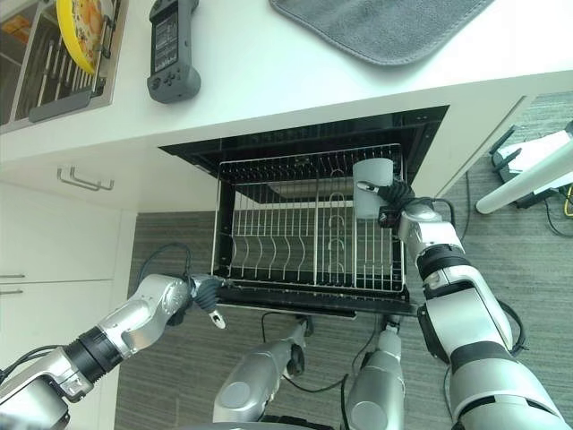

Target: Place the dishes in the dishwasher.

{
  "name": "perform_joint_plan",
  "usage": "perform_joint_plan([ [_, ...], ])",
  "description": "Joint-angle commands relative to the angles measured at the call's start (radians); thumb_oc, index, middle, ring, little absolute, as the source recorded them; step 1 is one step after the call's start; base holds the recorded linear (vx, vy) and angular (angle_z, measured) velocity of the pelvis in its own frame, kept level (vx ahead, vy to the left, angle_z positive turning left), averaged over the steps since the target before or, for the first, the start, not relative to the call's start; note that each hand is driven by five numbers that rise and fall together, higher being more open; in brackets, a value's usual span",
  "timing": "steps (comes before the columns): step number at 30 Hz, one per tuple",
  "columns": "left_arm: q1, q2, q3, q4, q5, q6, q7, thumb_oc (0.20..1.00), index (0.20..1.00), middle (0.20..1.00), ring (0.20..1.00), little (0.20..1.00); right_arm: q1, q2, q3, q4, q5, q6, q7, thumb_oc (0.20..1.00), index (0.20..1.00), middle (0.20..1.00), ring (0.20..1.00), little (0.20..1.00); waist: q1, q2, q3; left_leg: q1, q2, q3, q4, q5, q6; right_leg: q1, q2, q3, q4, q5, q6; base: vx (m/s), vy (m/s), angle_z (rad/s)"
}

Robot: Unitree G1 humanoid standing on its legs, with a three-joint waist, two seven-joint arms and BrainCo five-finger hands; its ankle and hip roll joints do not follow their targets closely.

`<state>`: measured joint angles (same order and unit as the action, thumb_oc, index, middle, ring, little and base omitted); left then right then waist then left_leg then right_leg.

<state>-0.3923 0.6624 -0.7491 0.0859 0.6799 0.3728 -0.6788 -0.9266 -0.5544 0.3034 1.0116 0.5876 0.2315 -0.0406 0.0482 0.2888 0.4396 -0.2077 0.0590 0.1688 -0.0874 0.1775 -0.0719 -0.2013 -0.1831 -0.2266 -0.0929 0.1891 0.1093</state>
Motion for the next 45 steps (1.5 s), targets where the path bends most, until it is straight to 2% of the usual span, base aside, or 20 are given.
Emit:
perform_joint_plan([
  [1, 0.120, 0.024, -0.109, 0.042, 0.002, 0.018, -0.018, 1.000, 1.000, 1.000, 1.000, 1.000, -0.051, -0.038, -0.014, -0.006, -0.024, -0.040, -0.100, 1.000, 1.000, 1.000, 1.000, 1.000, 0.016, -0.065, 0.020, -0.002, 0.009, -0.100, 0.000, -0.059, -0.035, -0.003, -0.082, 0.015, 0.016, -0.040, 0.078, 0.00, 0.000, 0.00],
  [10, 0.172, 0.043, -0.090, 0.010, 0.014, 0.043, 0.014, 1.000, 1.000, 1.000, 1.000, 1.000, -0.002, -0.052, -0.034, -0.200, 0.026, -0.068, -0.156, 1.000, 1.000, 1.000, 1.000, 1.000, -0.005, -0.090, 0.019, 0.006, 0.018, -0.086, 0.000, -0.062, -0.035, -0.001, -0.070, 0.024, 0.016, -0.039, 0.076, 0.00, 0.004, -0.03],
  [17, 0.216, 0.072, -0.037, -0.030, 0.016, 0.049, 0.017, 1.000, 1.000, 1.000, 1.000, 1.000, 0.103, -0.066, -0.112, -0.473, 0.028, -0.040, -0.230, 1.000, 1.000, 1.000, 1.000, 1.000, -0.028, -0.122, 0.017, 0.018, 0.030, -0.075, 0.000, -0.066, -0.032, 0.008, -0.056, 0.036, 0.016, -0.040, 0.073, 0.00, -0.008, -0.02],
  [26, 0.271, 0.085, 0.030, -0.068, 0.028, 0.087, 0.052, 1.000, 1.000, 1.000, 1.000, 1.000, 0.284, -0.054, -0.205, -0.709, 0.065, -0.037, -0.254, 1.000, 1.000, 1.000, 1.000, 1.000, -0.056, -0.150, 0.007, 0.027, 0.042, -0.057, 0.000, -0.073, -0.026, 0.013, -0.047, 0.049, 0.014, -0.042, 0.070, 0.00, -0.002, -0.02],
  [28, 0.286, 0.090, 0.060, -0.085, 0.005, 0.107, 0.108, 1.000, 1.000, 1.000, 1.000, 1.000, 0.350, -0.035, -0.222, -0.781, 0.068, -0.052, -0.257, 1.000, 1.000, 1.000, 1.000, 1.000, -0.064, -0.159, 0.003, 0.031, 0.045, -0.054, 0.000, -0.075, -0.025, 0.016, -0.042, 0.054, 0.014, -0.045, 0.069, 0.00, -0.012, -0.11],
  [31, 0.307, 0.097, 0.131, -0.118, -0.078, 0.132, 0.281, 1.000, 1.000, 1.000, 1.000, 1.000, 0.461, -0.010, -0.245, -0.876, 0.059, -0.080, -0.253, 1.000, 1.000, 1.000, 1.000, 1.000, -0.076, -0.172, -0.006, 0.038, 0.050, -0.049, 0.000, -0.078, -0.023, 0.023, -0.038, 0.059, 0.014, -0.047, 0.067, -0.01, -0.025, -0.05],
  [32, 0.314, 0.101, 0.195, -0.150, -0.149, 0.138, 0.384, 1.000, 1.000, 1.000, 1.000, 1.000, 0.523, 0.007, -0.253, -0.932, 0.051, -0.094, -0.260, 1.000, 1.000, 1.000, 1.000, 1.000, -0.079, -0.179, -0.011, 0.043, 0.052, -0.046, 0.000, -0.079, -0.021, 0.028, -0.036, 0.059, 0.014, -0.048, 0.067, 0.00, -0.036, -0.02],
  [33, 0.317, 0.104, 0.206, -0.157, -0.169, 0.133, 0.409, 1.000, 1.000, 1.000, 1.000, 1.000, 0.535, 0.011, -0.254, -0.943, 0.048, -0.095, -0.262, 1.000, 1.000, 1.000, 1.000, 1.000, -0.080, -0.180, -0.013, 0.044, 0.053, -0.046, 0.000, -0.079, -0.021, 0.029, -0.036, 0.059, 0.014, -0.048, 0.067, 0.00, -0.079, -0.02],
  [34, 0.319, 0.107, 0.289, -0.190, -0.256, 0.104, 0.514, 1.000, 1.000, 1.000, 1.000, 1.000, 0.606, 0.029, -0.273, -0.990, 0.034, -0.118, -0.257, 1.000, 1.000, 1.000, 1.000, 1.000, -0.082, -0.189, -0.021, 0.050, 0.056, -0.043, 0.000, -0.081, -0.018, 0.035, -0.034, 0.058, 0.015, -0.048, 0.067, 0.00, -0.083, -0.03],
  [36, 0.323, 0.108, 0.378, -0.220, -0.375, 0.059, 0.638, 1.000, 1.000, 1.000, 1.000, 1.000, 0.670, 0.045, -0.294, -1.038, 0.019, -0.132, -0.249, 1.000, 1.000, 1.000, 1.000, 1.000, -0.085, -0.202, -0.030, 0.057, 0.059, -0.042, 0.000, -0.082, -0.016, 0.044, -0.031, 0.057, 0.015, -0.048, 0.068, 0.00, -0.151, 0.00],
  [37, 0.318, 0.098, 0.510, -0.259, -0.522, -0.090, 0.821, 1.000, 1.000, 1.000, 1.000, 1.000, 0.742, 0.067, -0.322, -1.091, 0.006, -0.148, -0.236, 1.000, 1.000, 1.000, 1.000, 1.000, -0.086, -0.222, -0.043, 0.069, 0.066, -0.039, 0.000, -0.082, -0.017, 0.059, -0.026, 0.052, 0.015, -0.047, 0.068, 0.01, -0.185, 0.00],
  [38, 0.316, 0.090, 0.542, -0.263, -0.581, -0.130, 0.872, 1.000, 1.000, 1.000, 1.000, 1.000, 0.760, 0.076, -0.327, -1.107, 0.002, -0.149, -0.231, 1.000, 1.000, 1.000, 1.000, 1.000, -0.087, -0.229, -0.047, 0.075, 0.067, -0.038, 0.000, -0.082, -0.016, 0.065, -0.024, 0.050, 0.014, -0.047, 0.069, 0.02, -0.202, -0.02],
  [39, 0.317, 0.061, 0.598, -0.272, -0.633, -0.214, 0.936, 1.000, 1.000, 1.000, 1.000, 1.000, 0.794, 0.096, -0.339, -1.127, 0.002, -0.157, -0.211, 1.000, 1.000, 1.000, 1.000, 1.000, -0.084, -0.241, -0.056, 0.081, 0.070, -0.036, 0.000, -0.085, -0.015, 0.074, -0.023, 0.047, 0.014, -0.050, 0.069, 0.02, -0.145, -0.02],
  [40, 0.324, 0.037, 0.636, -0.276, -0.652, -0.288, 0.985, 1.000, 1.000, 1.000, 1.000, 1.000, 0.822, 0.115, -0.344, -1.138, 0.012, -0.165, -0.189, 1.000, 1.000, 1.000, 1.000, 1.000, -0.081, -0.252, -0.066, 0.087, 0.072, -0.036, 0.000, -0.086, -0.015, 0.082, -0.021, 0.044, 0.013, -0.052, 0.068, 0.02, -0.147, -0.01],
  [42, 0.347, -0.003, 0.696, -0.295, -0.676, -0.371, 1.012, 1.000, 1.000, 1.000, 1.000, 1.000, 0.862, 0.140, -0.348, -1.162, 0.005, -0.182, -0.169, 1.000, 1.000, 1.000, 1.000, 1.000, -0.076, -0.271, -0.081, 0.098, 0.074, -0.036, 0.000, -0.089, -0.014, 0.097, -0.016, 0.041, 0.012, -0.055, 0.065, 0.04, -0.156, 0.01],
  [43, 0.365, -0.037, 0.735, -0.316, -0.683, -0.441, 1.029, 1.000, 1.000, 1.000, 1.000, 1.000, 0.889, 0.151, -0.350, -1.179, -0.006, -0.197, -0.150, 1.000, 1.000, 1.000, 1.000, 1.000, -0.070, -0.289, -0.096, 0.110, 0.076, -0.035, 0.000, -0.093, -0.015, 0.112, -0.011, 0.036, 0.012, -0.057, 0.061, 0.06, -0.179, 0.11],
  [45, 0.400, -0.082, 0.783, -0.358, -0.683, -0.538, 1.045, 1.000, 1.000, 1.000, 1.000, 1.000, 0.931, 0.149, -0.364, -1.218, -0.040, -0.212, -0.127, 1.000, 1.000, 1.000, 1.000, 1.000, -0.062, -0.316, -0.129, 0.135, 0.077, -0.034, 0.000, -0.100, -0.016, 0.145, -0.004, 0.029, 0.009, -0.064, 0.057, 0.10, -0.140, 0.17],
])
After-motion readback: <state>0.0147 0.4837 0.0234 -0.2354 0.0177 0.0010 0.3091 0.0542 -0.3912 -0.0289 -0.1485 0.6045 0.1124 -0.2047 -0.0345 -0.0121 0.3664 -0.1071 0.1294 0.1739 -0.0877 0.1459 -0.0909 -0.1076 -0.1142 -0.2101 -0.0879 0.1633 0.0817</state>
